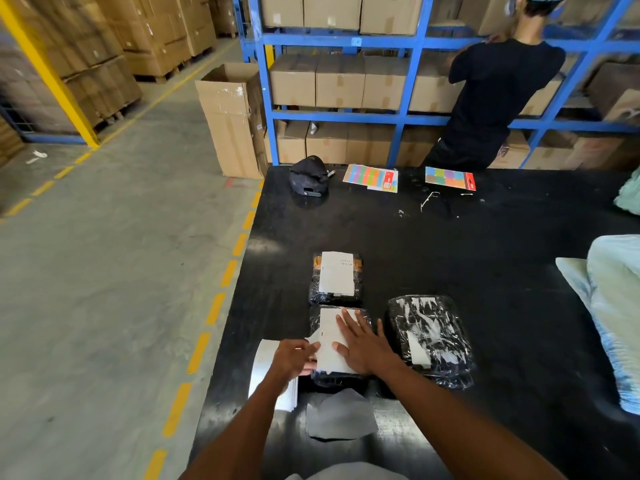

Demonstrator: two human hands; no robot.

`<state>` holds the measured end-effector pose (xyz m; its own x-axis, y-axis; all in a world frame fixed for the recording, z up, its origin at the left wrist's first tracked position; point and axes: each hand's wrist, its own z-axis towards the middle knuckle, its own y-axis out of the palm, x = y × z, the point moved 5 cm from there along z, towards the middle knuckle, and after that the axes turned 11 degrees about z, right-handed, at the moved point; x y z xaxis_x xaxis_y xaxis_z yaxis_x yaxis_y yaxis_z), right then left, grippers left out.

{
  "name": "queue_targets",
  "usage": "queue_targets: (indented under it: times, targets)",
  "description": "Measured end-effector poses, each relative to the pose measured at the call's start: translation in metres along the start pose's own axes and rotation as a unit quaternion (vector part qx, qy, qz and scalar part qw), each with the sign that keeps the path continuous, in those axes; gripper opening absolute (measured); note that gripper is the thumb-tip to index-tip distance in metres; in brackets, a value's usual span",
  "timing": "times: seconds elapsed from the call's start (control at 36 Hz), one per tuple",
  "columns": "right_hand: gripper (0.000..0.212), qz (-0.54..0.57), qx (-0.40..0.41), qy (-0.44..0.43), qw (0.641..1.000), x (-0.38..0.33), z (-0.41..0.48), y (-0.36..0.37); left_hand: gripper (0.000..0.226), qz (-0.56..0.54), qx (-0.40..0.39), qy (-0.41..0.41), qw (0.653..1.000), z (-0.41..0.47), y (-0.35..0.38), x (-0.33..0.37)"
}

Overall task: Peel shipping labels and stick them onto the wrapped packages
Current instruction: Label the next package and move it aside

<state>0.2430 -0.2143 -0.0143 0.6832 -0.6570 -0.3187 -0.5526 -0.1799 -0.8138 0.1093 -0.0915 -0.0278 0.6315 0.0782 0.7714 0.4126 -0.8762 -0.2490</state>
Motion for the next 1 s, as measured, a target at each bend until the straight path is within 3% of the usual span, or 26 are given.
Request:
queue_targets:
  times: [0.11, 0.22, 0.5, 0.58, 0.67, 0.78, 0.89, 1.0]
  targets:
    - [0.073, 0.002, 0.007, -0.001, 1.0, -0.002, 0.0, 0.002, 0.023, 0.023, -0.085, -0.025, 0.996, -0.019, -0.007, -0.015]
    - [0.076, 0.0, 0.005, -0.005, 1.0, -0.003, -0.002, 0.003, 0.018, 0.024, -0.165, -0.1, 0.981, -0.028, -0.007, -0.033]
    - [0.083, 0.014, 0.005, -0.007, 1.0, -0.001, -0.002, 0.003, 0.027, 0.341, -0.284, -0.129, 0.887, -0.039, 0.024, -0.054]
    - [0.088, 0.018, -0.005, -0.008, 1.0, 0.001, -0.001, 0.002, 0.03, 0.434, -0.302, -0.111, 0.841, -0.039, 0.034, -0.057]
    - [0.096, 0.02, -0.015, -0.01, 1.0, 0.003, 0.001, 0.002, 0.033, 0.464, -0.313, -0.113, 0.821, -0.042, 0.036, -0.057]
    - [0.109, 0.022, -0.025, -0.017, 0.999, 0.002, -0.001, 0.0, 0.034, 0.466, -0.25, -0.126, 0.839, -0.04, 0.031, -0.056]
    - [0.118, 0.03, -0.028, -0.022, 0.999, 0.003, 0.0, 0.002, 0.014, 0.472, -0.275, -0.118, 0.829, -0.035, 0.032, -0.056]
    - [0.118, 0.035, -0.031, -0.028, 0.998, 0.003, 0.002, 0.002, 0.032, 0.493, -0.252, -0.068, 0.83, -0.026, 0.029, -0.052]
